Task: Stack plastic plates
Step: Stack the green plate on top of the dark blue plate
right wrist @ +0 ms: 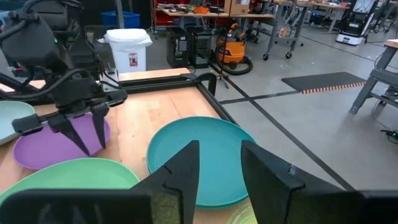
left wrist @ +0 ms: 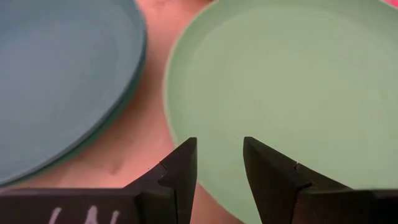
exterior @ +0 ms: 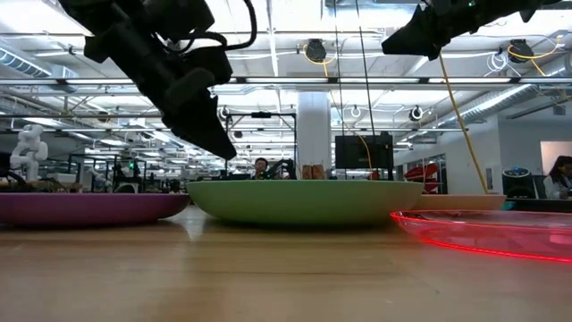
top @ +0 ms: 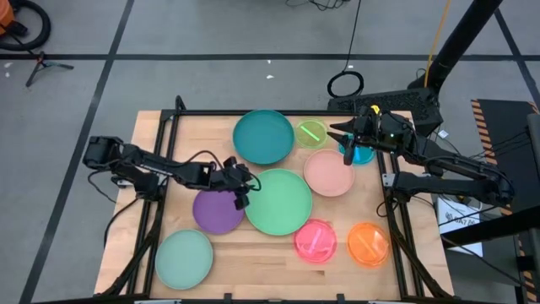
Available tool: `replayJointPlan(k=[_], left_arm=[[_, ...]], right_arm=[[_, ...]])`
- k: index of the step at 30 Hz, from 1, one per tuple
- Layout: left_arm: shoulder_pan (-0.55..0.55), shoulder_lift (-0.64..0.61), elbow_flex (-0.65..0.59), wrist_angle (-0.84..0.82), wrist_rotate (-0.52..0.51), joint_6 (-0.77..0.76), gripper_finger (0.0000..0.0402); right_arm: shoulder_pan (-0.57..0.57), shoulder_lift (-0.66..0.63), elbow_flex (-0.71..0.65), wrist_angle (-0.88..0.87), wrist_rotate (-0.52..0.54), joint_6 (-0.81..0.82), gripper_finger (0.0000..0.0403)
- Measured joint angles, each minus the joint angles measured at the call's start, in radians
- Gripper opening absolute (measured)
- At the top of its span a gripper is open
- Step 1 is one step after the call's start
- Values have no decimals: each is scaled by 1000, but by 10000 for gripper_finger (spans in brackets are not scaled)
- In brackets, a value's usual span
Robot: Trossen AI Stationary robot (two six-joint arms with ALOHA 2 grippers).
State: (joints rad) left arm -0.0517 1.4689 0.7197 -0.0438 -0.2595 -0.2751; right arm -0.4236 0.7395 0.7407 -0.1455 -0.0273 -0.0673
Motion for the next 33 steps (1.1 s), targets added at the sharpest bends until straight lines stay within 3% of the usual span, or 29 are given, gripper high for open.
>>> replayJointPlan(k=[14,24,33], left_arm=[[12,18,0,-7,-18,-67,142],[12,18,0,-13,-19,-101,239],[12,61,0,1,-20,-105,250]], right_arm=[[0,0,0,6,0,0,114],[0,0,0,6,0,-1,114],[0,0,0,6,0,-8,114]])
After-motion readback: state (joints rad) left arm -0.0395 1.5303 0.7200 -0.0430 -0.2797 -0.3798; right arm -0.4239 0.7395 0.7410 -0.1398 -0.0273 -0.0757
